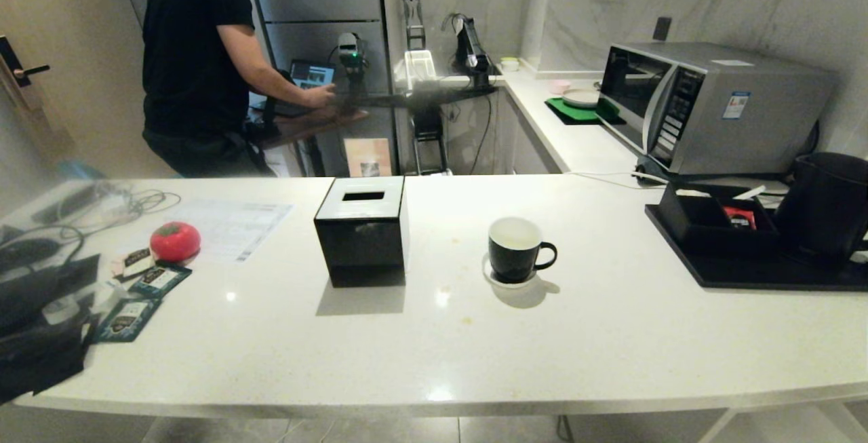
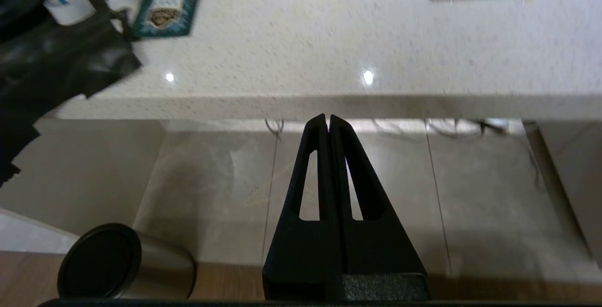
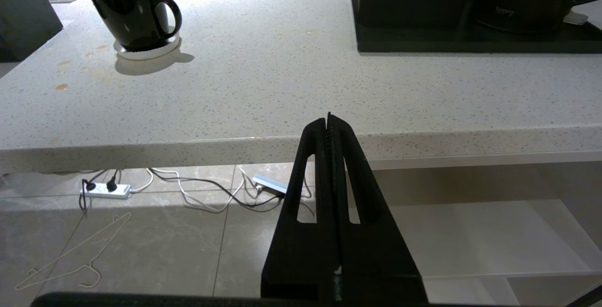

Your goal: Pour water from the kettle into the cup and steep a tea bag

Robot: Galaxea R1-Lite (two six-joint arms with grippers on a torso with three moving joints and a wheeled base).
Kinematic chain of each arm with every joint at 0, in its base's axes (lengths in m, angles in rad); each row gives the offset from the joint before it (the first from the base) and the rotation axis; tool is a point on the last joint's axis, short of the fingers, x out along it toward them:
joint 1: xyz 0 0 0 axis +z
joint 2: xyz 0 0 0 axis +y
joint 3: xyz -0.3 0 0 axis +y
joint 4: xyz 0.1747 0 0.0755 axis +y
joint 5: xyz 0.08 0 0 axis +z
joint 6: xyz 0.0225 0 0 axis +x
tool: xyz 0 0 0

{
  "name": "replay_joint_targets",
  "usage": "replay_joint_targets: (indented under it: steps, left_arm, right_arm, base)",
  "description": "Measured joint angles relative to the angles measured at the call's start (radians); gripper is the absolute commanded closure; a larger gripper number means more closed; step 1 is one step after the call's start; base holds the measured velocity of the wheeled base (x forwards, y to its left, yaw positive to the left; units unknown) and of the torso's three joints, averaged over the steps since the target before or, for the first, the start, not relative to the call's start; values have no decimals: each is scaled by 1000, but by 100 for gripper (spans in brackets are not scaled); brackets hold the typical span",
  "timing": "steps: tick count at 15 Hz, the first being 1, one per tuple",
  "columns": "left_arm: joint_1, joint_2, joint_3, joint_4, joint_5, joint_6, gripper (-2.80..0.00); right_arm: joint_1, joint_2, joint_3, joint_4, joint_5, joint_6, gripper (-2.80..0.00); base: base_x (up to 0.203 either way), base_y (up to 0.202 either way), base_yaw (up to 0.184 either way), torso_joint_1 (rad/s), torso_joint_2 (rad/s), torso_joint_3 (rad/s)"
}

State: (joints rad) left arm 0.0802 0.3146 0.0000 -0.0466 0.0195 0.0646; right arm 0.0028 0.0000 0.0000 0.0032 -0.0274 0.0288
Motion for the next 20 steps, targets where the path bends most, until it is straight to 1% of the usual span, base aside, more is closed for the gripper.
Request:
replay_joint_targets:
  steps: [3,6,7,10,12,20]
  left_arm:
    - [-1,-31,0,1,1,-37,0]
    - [-101,-60,0,9,6,-61,0]
    - [-107,-86,0,18,2,-65,0]
    - [-92,-226,0,38,-4,-65,0]
    - [-83,-276,0,42,-6,-64,0]
    - [-80,-313,0,43,-6,-75,0]
  right_arm:
    - [0,0,0,0,0,0,0]
    - [0,0,0,0,0,0,0]
    - [0,0,0,0,0,0,0]
    - [0,0,0,0,0,0,0]
    - [0,0,0,0,0,0,0]
    - [0,0,0,0,0,0,0]
  base:
    - [0,0,0,0,0,0]
    - [0,0,0,0,0,0]
    - [0,0,0,0,0,0]
    - [0,0,0,0,0,0]
    - [0,0,0,0,0,0]
    - [0,0,0,0,0,0]
